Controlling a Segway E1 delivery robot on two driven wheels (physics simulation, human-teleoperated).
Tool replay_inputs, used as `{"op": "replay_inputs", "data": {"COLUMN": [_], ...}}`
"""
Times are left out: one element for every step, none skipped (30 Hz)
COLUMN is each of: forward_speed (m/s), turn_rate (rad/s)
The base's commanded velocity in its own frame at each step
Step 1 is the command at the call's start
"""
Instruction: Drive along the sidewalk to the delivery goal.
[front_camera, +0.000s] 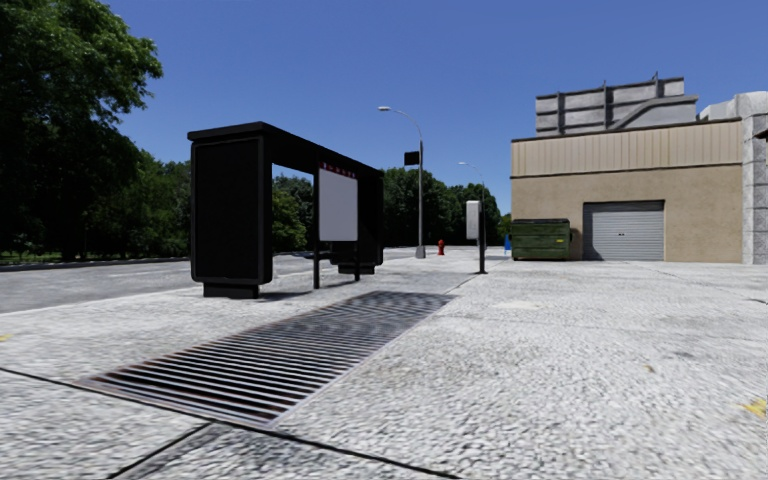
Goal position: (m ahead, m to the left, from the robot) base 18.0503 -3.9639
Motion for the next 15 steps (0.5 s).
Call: {"op": "replay_inputs", "data": {"forward_speed": [1.8, 1.8, 1.8, 1.8, 1.8, 1.8, 1.8, 1.8, 1.8, 1.8, 1.8, 1.8, 1.8, 1.8, 1.8], "turn_rate": [0.0, 0.0, 0.0, 0.0, 0.0, 0.0, 0.0, 0.0, 0.0, 0.0, 0.0, -0.72, -0.95, -1.02, -1.04]}}
